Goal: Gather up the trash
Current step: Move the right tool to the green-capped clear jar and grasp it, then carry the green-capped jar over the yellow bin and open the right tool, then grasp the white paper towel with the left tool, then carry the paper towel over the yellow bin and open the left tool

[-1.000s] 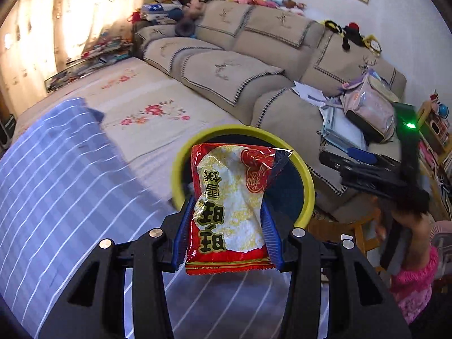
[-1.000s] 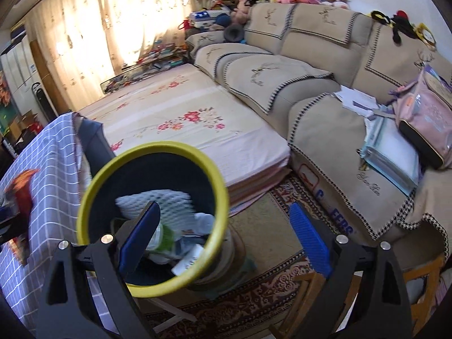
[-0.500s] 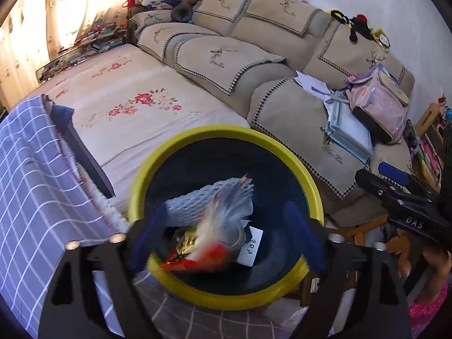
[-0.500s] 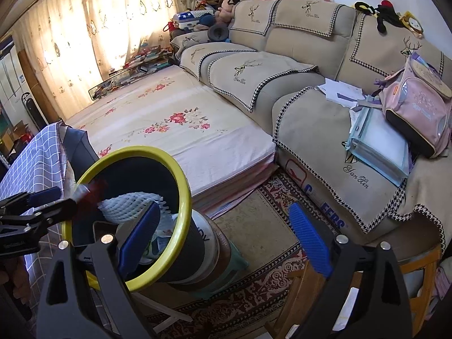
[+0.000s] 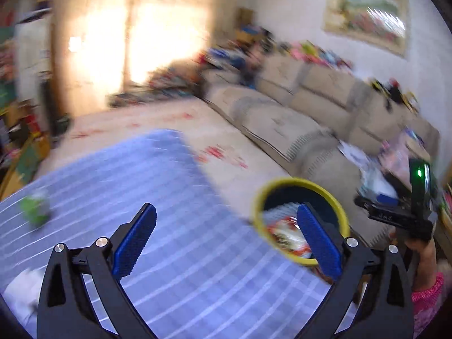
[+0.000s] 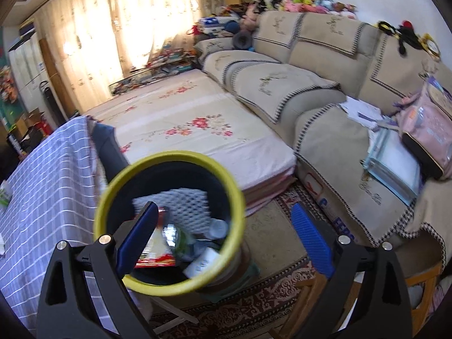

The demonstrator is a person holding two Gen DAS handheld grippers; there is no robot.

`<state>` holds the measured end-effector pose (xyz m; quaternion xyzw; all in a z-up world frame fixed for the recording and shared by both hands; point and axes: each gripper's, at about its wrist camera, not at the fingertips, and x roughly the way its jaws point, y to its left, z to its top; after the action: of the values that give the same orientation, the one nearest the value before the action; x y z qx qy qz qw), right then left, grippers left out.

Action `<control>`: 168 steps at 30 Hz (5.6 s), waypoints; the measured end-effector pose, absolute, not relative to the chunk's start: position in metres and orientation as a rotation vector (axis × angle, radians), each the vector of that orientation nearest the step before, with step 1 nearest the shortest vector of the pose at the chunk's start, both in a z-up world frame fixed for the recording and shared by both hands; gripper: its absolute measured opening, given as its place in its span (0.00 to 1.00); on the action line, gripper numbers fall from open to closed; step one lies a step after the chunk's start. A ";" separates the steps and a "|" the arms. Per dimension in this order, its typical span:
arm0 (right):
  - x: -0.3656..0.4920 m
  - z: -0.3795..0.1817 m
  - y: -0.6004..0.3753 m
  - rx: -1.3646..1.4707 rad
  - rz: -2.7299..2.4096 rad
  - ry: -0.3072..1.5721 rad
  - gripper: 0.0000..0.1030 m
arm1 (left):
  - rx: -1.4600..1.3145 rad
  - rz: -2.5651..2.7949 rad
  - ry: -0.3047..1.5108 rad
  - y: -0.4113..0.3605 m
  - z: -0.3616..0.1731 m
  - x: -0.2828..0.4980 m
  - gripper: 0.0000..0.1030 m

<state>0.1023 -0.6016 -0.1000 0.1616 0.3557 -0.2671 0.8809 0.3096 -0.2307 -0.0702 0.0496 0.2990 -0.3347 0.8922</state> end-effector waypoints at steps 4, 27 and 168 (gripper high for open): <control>0.137 -0.087 -0.563 0.282 -0.449 0.734 0.87 | 0.019 -0.507 0.567 -0.139 -0.061 0.314 0.95; 0.347 -0.045 -0.232 -0.107 0.359 0.703 0.89 | -0.161 0.031 0.519 0.090 -0.113 0.356 0.95; 0.034 -0.100 -0.652 0.425 -0.632 0.664 0.86 | 0.341 -0.967 0.929 -0.450 -0.157 0.313 0.08</control>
<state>0.0337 -0.6518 -0.1003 0.2036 0.3182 -0.3028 0.8750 0.3131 -0.4498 -0.1575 0.1572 0.4285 -0.4459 0.7700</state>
